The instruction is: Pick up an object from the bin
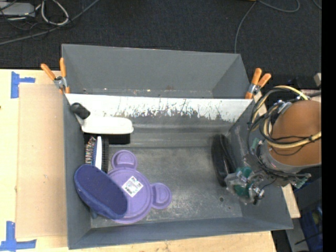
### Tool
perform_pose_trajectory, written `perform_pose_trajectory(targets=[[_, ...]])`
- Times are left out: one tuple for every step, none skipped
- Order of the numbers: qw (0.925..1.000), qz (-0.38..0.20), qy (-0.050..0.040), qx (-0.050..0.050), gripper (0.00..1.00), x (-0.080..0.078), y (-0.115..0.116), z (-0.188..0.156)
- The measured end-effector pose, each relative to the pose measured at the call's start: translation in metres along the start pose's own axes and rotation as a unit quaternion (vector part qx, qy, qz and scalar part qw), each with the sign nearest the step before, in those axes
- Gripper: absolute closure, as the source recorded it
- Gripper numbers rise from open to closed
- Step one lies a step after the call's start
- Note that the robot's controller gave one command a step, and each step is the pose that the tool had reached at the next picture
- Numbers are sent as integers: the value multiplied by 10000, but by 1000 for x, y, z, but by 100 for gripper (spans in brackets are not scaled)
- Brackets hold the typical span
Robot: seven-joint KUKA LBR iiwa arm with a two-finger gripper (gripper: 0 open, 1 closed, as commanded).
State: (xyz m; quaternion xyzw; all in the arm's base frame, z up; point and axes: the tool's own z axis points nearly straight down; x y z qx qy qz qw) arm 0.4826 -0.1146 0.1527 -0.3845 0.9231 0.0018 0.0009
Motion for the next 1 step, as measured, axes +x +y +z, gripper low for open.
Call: perform_pose_trajectory(targets=[[10000,9,7,-21,100,0,1,-16]])
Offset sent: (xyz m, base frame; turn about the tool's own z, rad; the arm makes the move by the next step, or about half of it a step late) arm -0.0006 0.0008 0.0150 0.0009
